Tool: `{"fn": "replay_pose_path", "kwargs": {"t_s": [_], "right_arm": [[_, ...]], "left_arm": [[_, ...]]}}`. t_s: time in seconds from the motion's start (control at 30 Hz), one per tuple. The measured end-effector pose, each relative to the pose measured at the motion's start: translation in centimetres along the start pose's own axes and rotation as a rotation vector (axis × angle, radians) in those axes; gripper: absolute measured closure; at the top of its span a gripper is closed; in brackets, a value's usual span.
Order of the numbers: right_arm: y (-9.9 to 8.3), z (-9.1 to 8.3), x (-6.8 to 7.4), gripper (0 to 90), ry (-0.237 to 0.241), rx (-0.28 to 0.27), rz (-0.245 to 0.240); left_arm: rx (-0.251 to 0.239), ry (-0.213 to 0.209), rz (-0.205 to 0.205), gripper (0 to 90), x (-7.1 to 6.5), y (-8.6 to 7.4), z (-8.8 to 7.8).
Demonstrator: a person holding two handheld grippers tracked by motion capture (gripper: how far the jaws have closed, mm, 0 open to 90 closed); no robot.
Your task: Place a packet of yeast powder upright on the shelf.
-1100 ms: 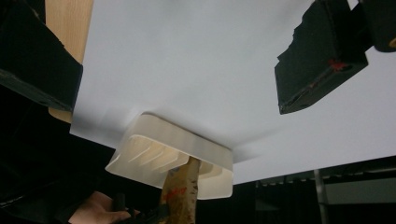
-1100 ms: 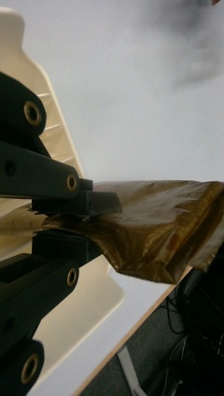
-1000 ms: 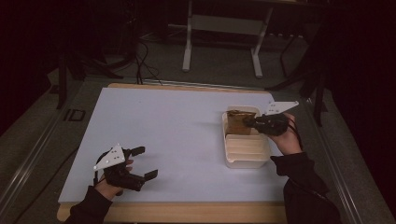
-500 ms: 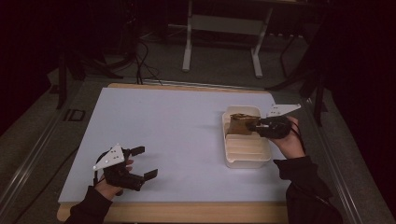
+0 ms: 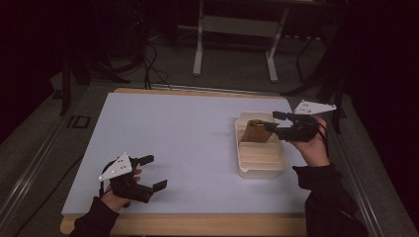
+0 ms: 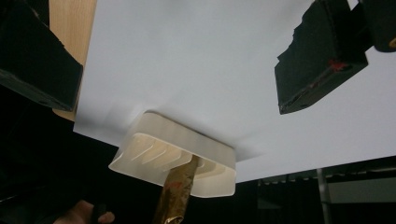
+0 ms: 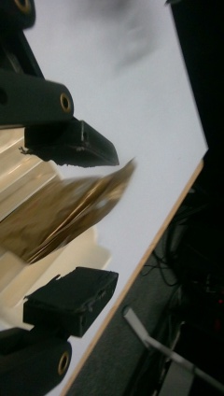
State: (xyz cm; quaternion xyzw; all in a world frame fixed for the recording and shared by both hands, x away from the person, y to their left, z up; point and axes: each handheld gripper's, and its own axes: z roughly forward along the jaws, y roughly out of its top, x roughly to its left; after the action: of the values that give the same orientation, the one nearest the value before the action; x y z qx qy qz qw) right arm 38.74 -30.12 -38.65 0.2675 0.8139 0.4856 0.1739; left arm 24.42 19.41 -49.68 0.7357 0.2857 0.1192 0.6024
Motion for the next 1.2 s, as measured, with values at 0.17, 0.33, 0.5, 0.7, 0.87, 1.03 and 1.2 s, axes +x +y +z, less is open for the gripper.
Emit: {"fn": "replay_pose_path", "kwargs": {"t_s": [0.17,0.33,0.5,0.7,0.87,1.03,1.2], "right_arm": [[1.5,-0.3,2.0,27.2,0.021,-0.024,-0.020],[1.9,0.1,4.4,14.9,0.052,-0.033,-0.048],[2.1,0.5,6.2,12.8,0.087,-0.031,-0.067],[1.9,0.9,8.1,12.3,0.116,-0.039,-0.065],[1.0,1.4,9.4,13.4,0.149,-0.016,-0.076],[-0.3,2.0,10.7,13.6,0.174,0.006,-0.090],[-1.5,2.4,11.9,13.6,0.196,0.029,-0.088]], "left_arm": [[0.004,-0.011,-0.004,1.7,0.0,0.0,0.0],[0.003,-0.013,0.004,1.7,-0.1,0.0,0.0],[0.002,-0.012,0.002,1.7,-0.1,0.0,0.0],[-0.004,-0.010,-0.001,1.7,-0.1,0.0,-0.1],[0.004,-0.014,-0.001,1.7,0.0,0.0,-0.1],[0.000,-0.014,-0.001,1.7,-0.1,0.0,-0.1],[-0.002,-0.014,0.001,1.7,-0.1,0.0,-0.1]]}}
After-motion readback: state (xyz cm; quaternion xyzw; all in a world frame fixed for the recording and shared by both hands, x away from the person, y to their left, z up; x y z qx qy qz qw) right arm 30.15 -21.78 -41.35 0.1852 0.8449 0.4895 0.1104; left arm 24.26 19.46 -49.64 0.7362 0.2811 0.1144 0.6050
